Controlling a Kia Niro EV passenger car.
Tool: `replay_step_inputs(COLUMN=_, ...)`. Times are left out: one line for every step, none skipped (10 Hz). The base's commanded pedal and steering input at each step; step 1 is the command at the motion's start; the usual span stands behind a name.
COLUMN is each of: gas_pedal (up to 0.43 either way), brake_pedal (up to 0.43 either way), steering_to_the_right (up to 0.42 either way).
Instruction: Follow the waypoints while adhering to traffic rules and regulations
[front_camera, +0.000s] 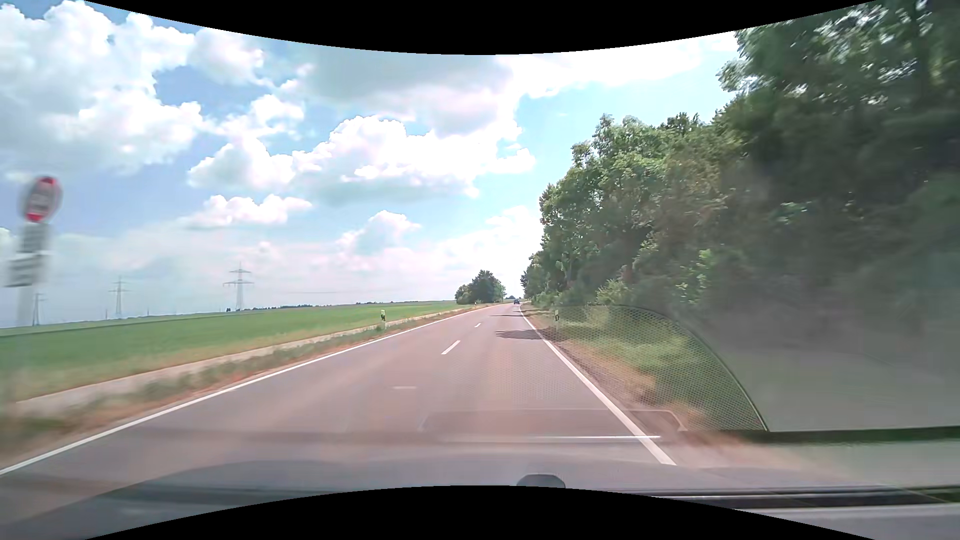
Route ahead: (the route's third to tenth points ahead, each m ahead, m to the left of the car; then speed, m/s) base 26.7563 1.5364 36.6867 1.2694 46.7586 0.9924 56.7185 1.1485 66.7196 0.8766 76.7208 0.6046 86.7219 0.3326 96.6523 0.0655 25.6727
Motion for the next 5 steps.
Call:
replay_step_inputs(gas_pedal=0.24, brake_pedal=0.0, steering_to_the_right=0.0)
replay_step_inputs(gas_pedal=0.24, brake_pedal=0.0, steering_to_the_right=0.0)
replay_step_inputs(gas_pedal=0.24, brake_pedal=0.0, steering_to_the_right=0.0)
replay_step_inputs(gas_pedal=0.24, brake_pedal=0.0, steering_to_the_right=0.001)
replay_step_inputs(gas_pedal=0.24, brake_pedal=0.0, steering_to_the_right=0.001)
